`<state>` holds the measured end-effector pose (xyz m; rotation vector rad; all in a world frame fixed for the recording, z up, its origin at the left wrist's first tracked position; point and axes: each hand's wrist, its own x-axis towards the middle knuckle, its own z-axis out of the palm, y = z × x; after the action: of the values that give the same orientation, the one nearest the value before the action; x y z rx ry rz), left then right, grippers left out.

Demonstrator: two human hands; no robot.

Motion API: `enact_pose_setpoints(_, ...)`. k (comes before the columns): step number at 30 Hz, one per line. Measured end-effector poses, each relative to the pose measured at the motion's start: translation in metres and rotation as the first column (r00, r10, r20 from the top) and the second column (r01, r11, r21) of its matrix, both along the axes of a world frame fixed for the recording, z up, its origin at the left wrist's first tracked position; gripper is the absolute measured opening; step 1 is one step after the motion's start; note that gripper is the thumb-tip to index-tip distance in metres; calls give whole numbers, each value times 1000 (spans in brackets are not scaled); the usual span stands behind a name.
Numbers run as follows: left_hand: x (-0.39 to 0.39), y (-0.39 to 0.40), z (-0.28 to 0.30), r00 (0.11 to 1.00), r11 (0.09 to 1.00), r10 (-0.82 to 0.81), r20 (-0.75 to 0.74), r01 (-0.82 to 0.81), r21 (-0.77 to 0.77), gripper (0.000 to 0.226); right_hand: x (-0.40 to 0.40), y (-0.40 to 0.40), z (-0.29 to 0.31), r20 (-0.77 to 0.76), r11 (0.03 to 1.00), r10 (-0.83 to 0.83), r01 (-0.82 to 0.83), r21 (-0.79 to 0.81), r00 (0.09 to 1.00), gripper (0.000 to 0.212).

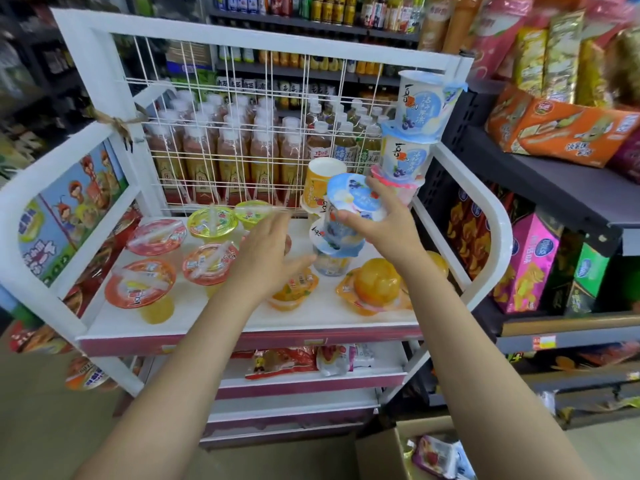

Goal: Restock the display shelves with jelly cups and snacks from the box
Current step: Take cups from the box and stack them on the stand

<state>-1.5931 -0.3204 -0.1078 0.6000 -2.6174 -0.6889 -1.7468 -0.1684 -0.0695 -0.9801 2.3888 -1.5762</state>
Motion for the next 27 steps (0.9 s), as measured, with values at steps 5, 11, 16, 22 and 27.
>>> enact_pose_setpoints(5,4,-2,-42,958,963,78,277,-1,-269,90,-16,-18,-21,-47,970,13,-1,242,999,87)
enact_pose_setpoints(11,5,4,-43,965,958,102,243,-30,-284,97,-20,-24,-23,-87,966,-1,23,258,996,82)
enact_pose_setpoints(16,5,6,-34,965,979,87,247,-36,-202,93,0,-7,-17,-62,984,5,6,179,998,78)
enact_pose_setpoints(22,23,81,-19,912,936,-91,-400,-58,-346,33,57,104,-36,-349,992,-101,68,-106,931,36)
enact_pose_setpoints(27,17,206,-103,919,944,-319,-231,286,-165,28,70,219,-143,-312,958,-234,273,86,921,25)
